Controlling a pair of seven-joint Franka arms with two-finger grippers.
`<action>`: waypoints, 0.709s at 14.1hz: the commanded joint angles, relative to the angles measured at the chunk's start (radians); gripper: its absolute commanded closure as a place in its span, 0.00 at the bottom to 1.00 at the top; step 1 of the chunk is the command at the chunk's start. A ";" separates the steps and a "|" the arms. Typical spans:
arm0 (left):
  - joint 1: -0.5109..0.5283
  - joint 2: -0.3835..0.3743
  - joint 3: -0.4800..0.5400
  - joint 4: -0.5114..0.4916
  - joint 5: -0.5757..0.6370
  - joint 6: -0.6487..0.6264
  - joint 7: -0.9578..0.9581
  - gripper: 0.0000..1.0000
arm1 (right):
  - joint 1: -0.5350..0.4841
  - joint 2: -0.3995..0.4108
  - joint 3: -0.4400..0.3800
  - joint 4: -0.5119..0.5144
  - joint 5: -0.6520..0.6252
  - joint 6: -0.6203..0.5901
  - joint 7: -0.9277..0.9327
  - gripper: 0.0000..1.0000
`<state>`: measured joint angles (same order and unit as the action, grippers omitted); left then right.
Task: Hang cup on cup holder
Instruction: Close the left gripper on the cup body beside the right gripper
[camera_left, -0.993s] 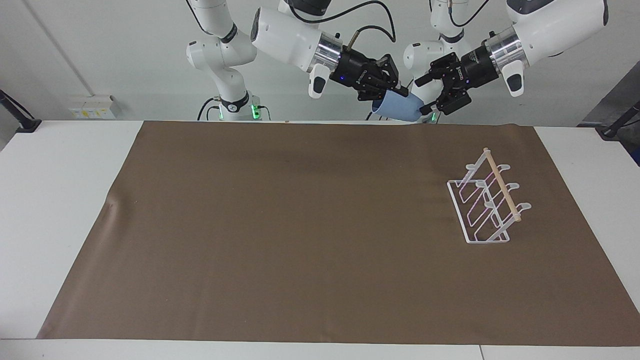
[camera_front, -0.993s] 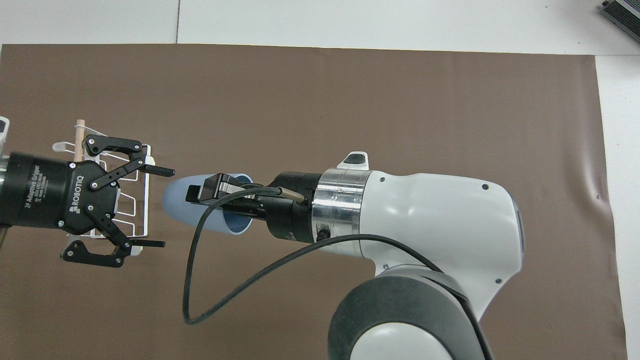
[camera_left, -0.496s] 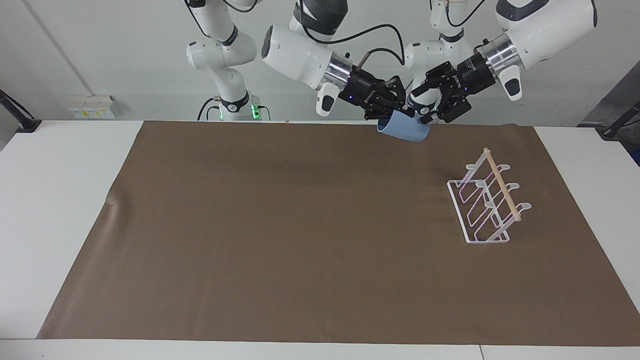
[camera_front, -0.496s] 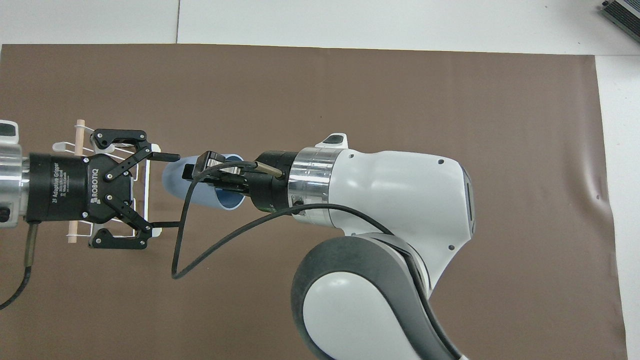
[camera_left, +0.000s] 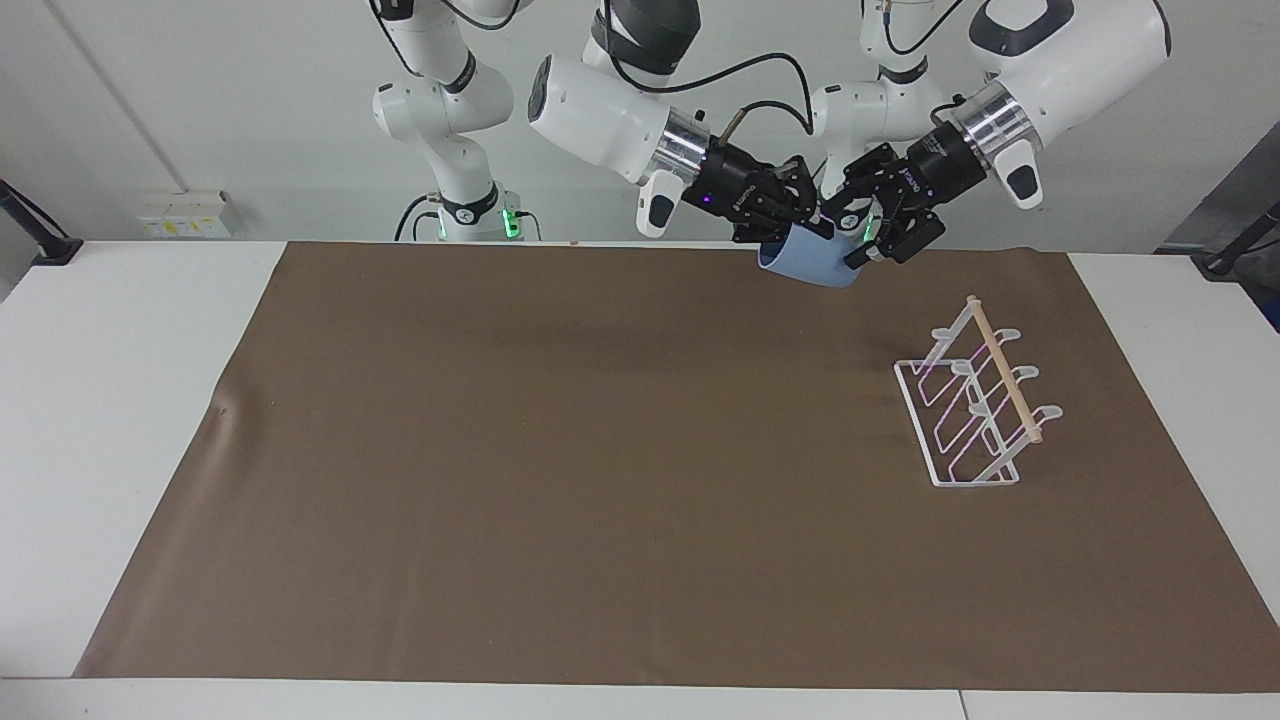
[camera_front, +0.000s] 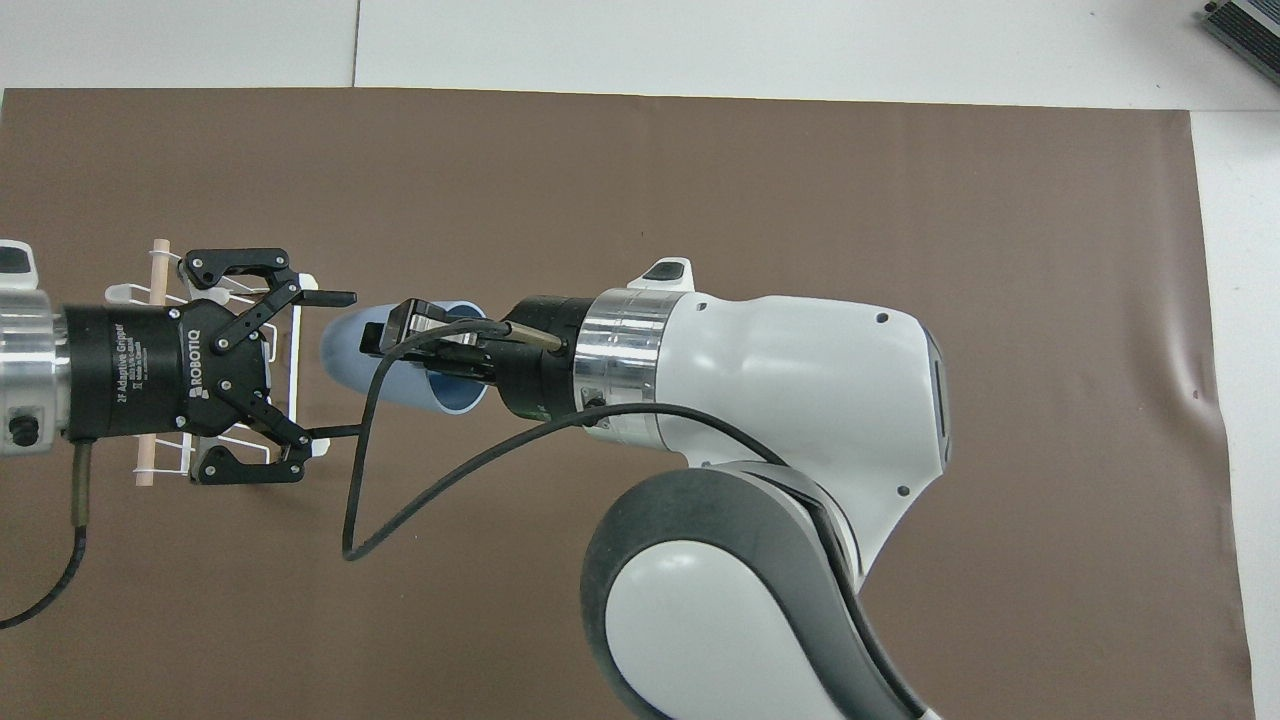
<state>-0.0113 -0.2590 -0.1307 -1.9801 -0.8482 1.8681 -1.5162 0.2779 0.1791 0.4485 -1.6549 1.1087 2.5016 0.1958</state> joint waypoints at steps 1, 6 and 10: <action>-0.013 -0.034 0.000 -0.055 0.014 0.048 0.021 0.00 | -0.003 0.013 0.007 0.018 -0.015 0.011 -0.019 1.00; -0.021 -0.031 -0.009 -0.062 0.018 0.111 0.054 0.00 | 0.001 0.011 0.007 0.017 -0.013 0.013 -0.019 1.00; -0.022 -0.034 -0.030 -0.075 0.046 0.128 0.060 0.29 | 0.003 0.011 0.006 0.015 -0.013 0.013 -0.019 1.00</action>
<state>-0.0213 -0.2600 -0.1632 -2.0121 -0.8194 1.9668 -1.4705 0.2813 0.1791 0.4486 -1.6536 1.1087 2.5016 0.1928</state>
